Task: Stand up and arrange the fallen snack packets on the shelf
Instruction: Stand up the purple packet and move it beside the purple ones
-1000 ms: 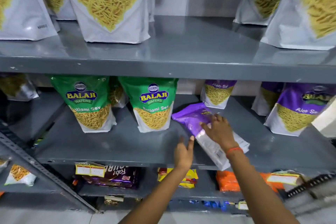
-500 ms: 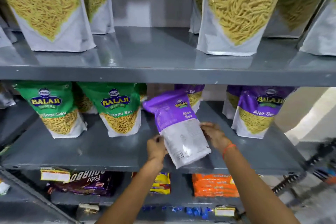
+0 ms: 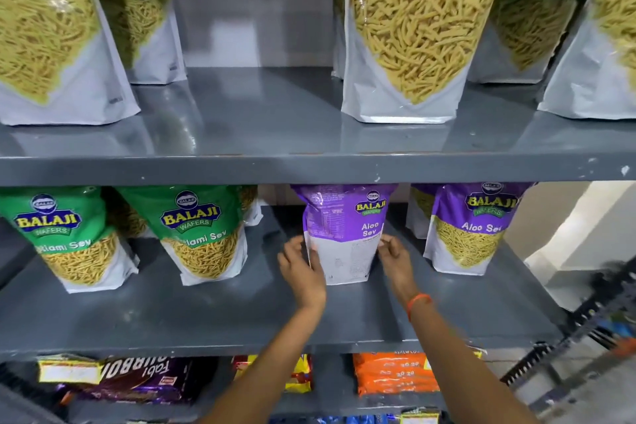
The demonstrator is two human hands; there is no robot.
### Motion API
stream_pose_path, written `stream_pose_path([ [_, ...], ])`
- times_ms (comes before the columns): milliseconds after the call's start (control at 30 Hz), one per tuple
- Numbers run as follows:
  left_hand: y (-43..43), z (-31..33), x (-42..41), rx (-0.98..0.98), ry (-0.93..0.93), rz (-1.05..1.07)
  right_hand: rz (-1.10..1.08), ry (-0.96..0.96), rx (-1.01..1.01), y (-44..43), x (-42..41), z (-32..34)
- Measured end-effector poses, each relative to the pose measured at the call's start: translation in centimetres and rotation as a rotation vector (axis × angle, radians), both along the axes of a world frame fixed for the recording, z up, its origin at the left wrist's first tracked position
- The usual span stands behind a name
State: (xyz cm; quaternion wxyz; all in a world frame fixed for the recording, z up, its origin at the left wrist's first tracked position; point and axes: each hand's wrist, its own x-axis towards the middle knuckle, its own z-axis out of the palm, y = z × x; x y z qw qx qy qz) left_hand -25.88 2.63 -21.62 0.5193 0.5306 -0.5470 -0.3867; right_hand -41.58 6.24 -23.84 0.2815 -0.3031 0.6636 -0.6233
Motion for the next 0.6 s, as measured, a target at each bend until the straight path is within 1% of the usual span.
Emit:
stream_pose_path([
  [67, 2.4, -1.0, -1.0, -0.012, 0.000, -0.131, -0.059, 0.049, -0.002, 1.0, 1.1, -0.7],
  [100, 3.3, -1.1, -1.6, 0.034, -0.006, -0.214, -0.079, 0.051, -0.010, 1.5, 1.8, -1.3],
  [200, 3.5, -1.5, -2.6, 0.142, -0.031, -0.336, -0.096, 0.007, -0.053, 2.6, 4.2, -2.5],
  [267, 2.6, -1.1, -2.7, 0.160, 0.019, -0.420, -0.093, -0.021, -0.080, 2.8, 6.0, -2.7],
  [333, 1.2, -0.8, -2.6, 0.183, 0.051, -0.431, -0.121, -0.065, -0.095, 2.4, 7.7, -2.8],
  [367, 0.7, -0.7, -2.6, 0.191, 0.036, -0.419, -0.129, -0.081, -0.094, 2.2, 8.3, -3.0],
  [500, -1.6, -0.9, -2.4, 0.163, -0.111, -0.351, -0.096, -0.171, -0.064, 1.8, 9.1, -3.0],
  [600, -3.9, -1.6, -1.4, 0.158, -0.116, -0.437, -0.180, -0.141, -0.027, 1.3, 7.5, -2.7],
])
